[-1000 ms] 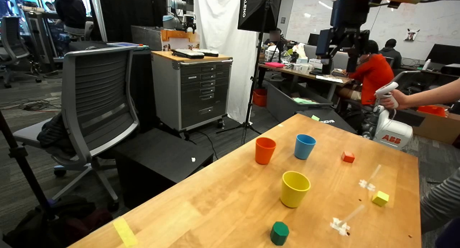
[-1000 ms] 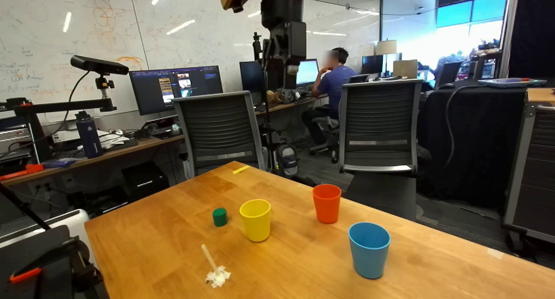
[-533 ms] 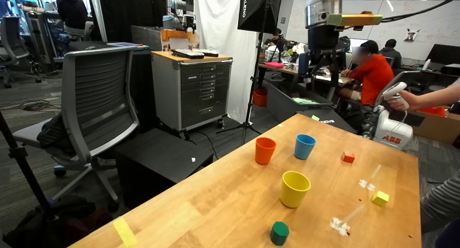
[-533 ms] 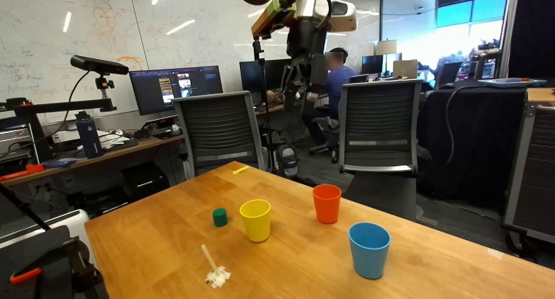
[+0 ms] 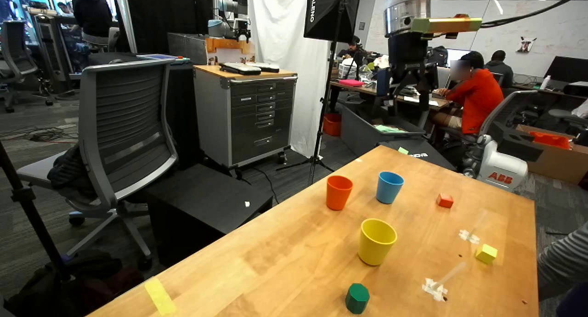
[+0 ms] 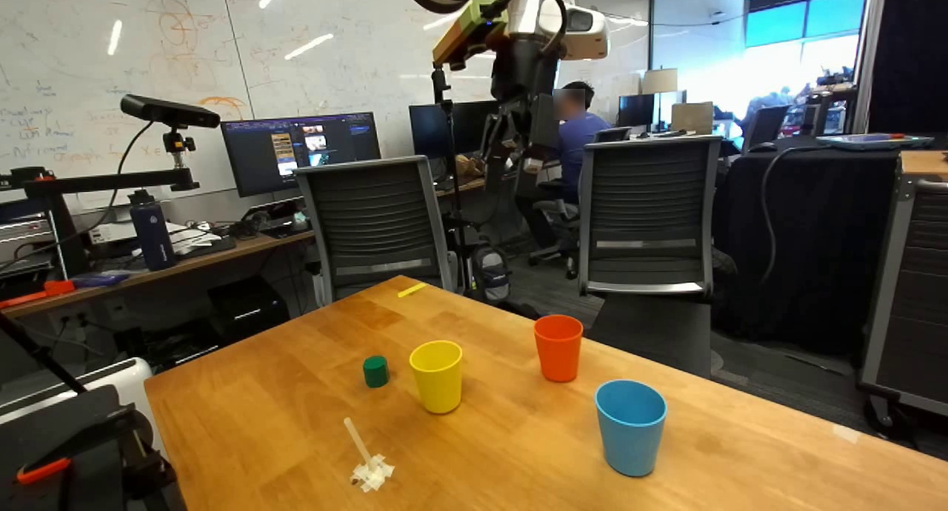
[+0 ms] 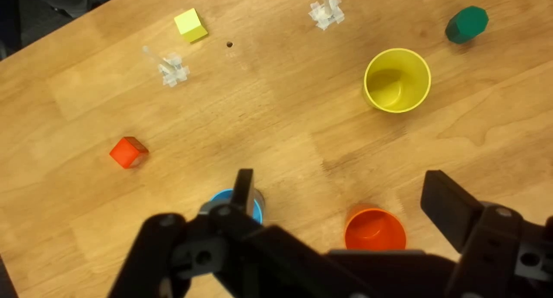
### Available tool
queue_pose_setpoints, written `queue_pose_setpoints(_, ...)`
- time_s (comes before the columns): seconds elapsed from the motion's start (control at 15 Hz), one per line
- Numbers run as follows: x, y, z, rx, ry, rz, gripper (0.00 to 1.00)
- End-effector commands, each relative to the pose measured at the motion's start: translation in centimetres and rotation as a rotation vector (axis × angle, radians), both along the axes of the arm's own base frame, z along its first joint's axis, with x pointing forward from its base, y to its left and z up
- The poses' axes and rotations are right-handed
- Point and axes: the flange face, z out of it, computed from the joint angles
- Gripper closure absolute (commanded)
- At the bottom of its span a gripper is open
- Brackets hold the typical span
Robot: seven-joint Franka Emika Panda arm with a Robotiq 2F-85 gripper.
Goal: Put the orange cup into the blue cup then the yellow cup into the orange cup
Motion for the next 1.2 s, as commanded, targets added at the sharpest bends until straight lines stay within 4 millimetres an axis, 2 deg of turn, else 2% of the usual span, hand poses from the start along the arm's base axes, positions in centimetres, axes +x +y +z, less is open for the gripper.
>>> queue_pose_setpoints(0.0, 0.0, 0.0, 0.1, 0.000, 0.001, 0.000, 0.00)
queue_pose_setpoints(0.2, 0.6, 0.0, -0.7, -0.019, -0.039, 0.016, 0.00)
queue_pose_setpoints(0.47, 2.5, 0.3, -2.3, -0.089, -0.129, 0.077, 0.00)
queue_pose_setpoints(0.73, 3.7, 0.5, -4.9, -0.134, -0.161, 0.114, 0.00)
queue_pose_setpoints(1.13, 5.0, 2.3, -10.5, -0.168, -0.160, 0.177, 0.00)
